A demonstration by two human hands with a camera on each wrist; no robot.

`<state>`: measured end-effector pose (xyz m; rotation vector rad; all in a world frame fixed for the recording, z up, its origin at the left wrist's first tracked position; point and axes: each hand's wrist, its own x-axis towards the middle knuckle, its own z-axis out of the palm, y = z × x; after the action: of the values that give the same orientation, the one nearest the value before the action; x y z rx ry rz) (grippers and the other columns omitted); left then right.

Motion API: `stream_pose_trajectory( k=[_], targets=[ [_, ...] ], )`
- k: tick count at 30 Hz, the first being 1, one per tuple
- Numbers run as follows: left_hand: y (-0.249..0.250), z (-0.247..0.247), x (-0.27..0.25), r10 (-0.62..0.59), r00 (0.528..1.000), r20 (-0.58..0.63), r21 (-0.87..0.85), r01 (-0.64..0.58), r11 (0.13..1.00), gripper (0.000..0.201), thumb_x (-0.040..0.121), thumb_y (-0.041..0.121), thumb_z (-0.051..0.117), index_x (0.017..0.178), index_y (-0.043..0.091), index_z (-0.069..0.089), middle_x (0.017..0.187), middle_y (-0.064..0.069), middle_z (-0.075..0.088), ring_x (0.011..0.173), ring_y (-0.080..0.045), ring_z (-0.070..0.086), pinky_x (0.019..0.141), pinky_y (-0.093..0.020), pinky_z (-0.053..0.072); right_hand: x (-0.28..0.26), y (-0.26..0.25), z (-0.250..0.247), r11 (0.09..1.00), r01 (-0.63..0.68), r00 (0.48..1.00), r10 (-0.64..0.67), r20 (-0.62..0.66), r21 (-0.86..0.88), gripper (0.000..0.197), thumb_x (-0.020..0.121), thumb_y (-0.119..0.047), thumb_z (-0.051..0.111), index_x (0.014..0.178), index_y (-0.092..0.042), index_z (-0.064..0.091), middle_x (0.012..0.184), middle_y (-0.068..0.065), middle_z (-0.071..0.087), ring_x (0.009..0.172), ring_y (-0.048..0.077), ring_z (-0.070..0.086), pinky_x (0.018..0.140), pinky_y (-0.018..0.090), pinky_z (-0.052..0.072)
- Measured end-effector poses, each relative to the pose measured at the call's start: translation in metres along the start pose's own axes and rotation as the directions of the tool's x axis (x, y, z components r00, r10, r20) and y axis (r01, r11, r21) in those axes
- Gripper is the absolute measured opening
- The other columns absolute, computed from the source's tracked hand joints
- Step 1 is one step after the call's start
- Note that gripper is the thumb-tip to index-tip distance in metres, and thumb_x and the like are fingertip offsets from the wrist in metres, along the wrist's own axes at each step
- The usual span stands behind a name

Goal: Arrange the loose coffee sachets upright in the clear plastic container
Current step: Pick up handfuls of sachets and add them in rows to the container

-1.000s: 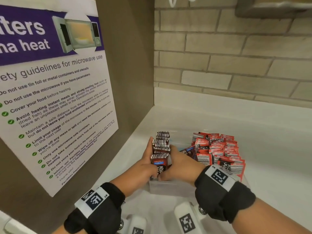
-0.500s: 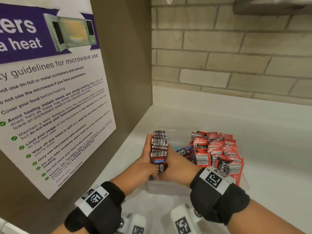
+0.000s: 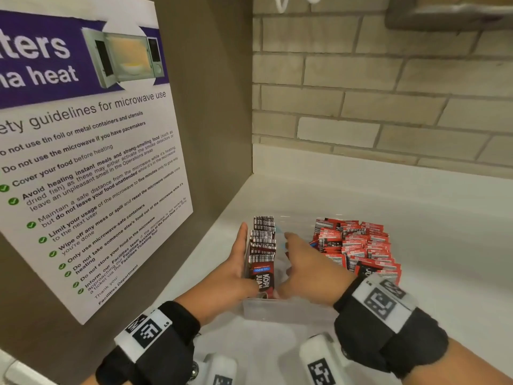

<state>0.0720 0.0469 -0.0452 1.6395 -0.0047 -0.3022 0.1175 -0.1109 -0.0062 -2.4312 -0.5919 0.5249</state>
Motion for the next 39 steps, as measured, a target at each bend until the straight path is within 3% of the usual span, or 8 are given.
stream_pose_trajectory(
  k=[4,7,11,17,21,28,32,39],
  targets=[
    [0.003,-0.006,-0.008,0.040,0.994,-0.101,-0.020,-0.042,0.999,0.108,0.061,0.007,0.054,0.147,0.043,0.000,0.138,0.037,0.012,0.099,0.035,0.038,0.076,-0.004,0.041,-0.024,-0.007,-0.043,0.976,0.053,0.993,-0.074,-0.092,-0.213,0.055,0.084,-0.014,0.063,0.133,-0.016,0.038,0.127,0.002,0.043,0.101,0.015,0.052,0.084,0.024,0.044],
    [0.002,-0.008,-0.011,0.053,0.985,-0.166,-0.026,-0.058,0.998,0.107,0.058,0.012,0.053,0.148,0.043,0.005,0.147,0.031,0.011,0.124,0.020,0.018,0.093,-0.010,0.028,-0.024,-0.012,-0.074,0.903,0.080,0.976,-0.157,-0.151,-0.422,0.034,0.089,-0.013,0.055,0.122,-0.018,0.053,0.120,0.002,0.051,0.106,0.017,0.051,0.089,0.025,0.042],
    [0.002,-0.003,-0.017,0.080,0.975,-0.208,-0.019,-0.085,0.996,0.103,0.058,0.013,0.054,0.147,0.043,0.011,0.146,0.028,0.019,0.111,0.024,0.029,0.082,-0.003,0.033,0.000,-0.009,-0.083,0.738,0.138,0.983,-0.184,0.000,-0.660,0.034,0.091,-0.017,0.052,0.124,-0.022,0.055,0.128,0.000,0.049,0.119,0.018,0.042,0.099,0.032,0.037],
    [0.015,0.000,-0.038,0.307,0.870,-0.385,-0.025,-0.343,0.939,0.078,0.080,-0.022,0.044,0.131,0.038,0.041,0.143,0.021,0.041,0.136,0.002,0.032,0.113,-0.026,0.026,0.017,-0.007,-0.069,0.503,0.128,0.992,-0.058,0.114,-0.855,0.046,0.085,-0.042,0.059,0.129,-0.035,0.050,0.137,-0.001,0.034,0.127,0.021,0.029,0.101,0.043,0.026],
    [0.041,0.012,-0.046,0.463,0.736,-0.494,-0.009,-0.537,0.844,0.051,0.069,-0.009,0.046,0.107,0.023,0.056,0.104,0.008,0.067,0.101,-0.006,0.063,0.090,-0.023,0.050,0.012,-0.008,-0.080,0.648,0.071,0.997,-0.052,0.050,-0.759,0.043,0.087,-0.039,0.057,0.128,-0.036,0.047,0.138,-0.003,0.034,0.127,0.020,0.029,0.103,0.043,0.025],
    [0.064,0.082,-0.008,0.212,0.969,-0.130,0.160,-0.191,0.969,0.050,0.086,-0.011,0.046,0.117,0.028,0.042,0.113,0.013,0.050,0.109,0.000,0.049,0.078,-0.013,0.042,-0.015,0.005,-0.100,0.852,-0.024,0.988,-0.059,-0.141,-0.524,0.035,0.091,-0.032,0.052,0.125,-0.036,0.048,0.135,-0.002,0.039,0.126,0.020,0.034,0.102,0.042,0.026],
    [0.055,0.102,0.023,0.015,0.996,-0.093,-0.012,-0.017,1.000,0.058,0.083,-0.005,0.055,0.124,0.027,0.029,0.115,0.001,0.051,0.097,-0.009,0.059,0.069,-0.016,0.051,-0.033,0.022,-0.105,0.951,-0.049,0.953,-0.046,-0.298,-0.304,0.031,0.090,-0.026,0.054,0.120,-0.035,0.052,0.133,-0.001,0.042,0.125,0.022,0.037,0.106,0.048,0.029],
    [0.048,0.116,0.059,-0.096,0.945,-0.314,0.037,0.113,0.993,0.076,0.073,-0.011,0.051,0.135,0.022,0.025,0.122,0.002,0.035,0.120,-0.024,0.043,0.097,-0.042,0.048,-0.060,0.046,-0.085,1.000,-0.023,0.899,0.015,-0.437,-0.014,0.029,0.087,-0.023,0.057,0.111,-0.039,0.051,0.130,-0.005,0.040,0.123,0.019,0.035,0.105,0.048,0.031]
  ],
)
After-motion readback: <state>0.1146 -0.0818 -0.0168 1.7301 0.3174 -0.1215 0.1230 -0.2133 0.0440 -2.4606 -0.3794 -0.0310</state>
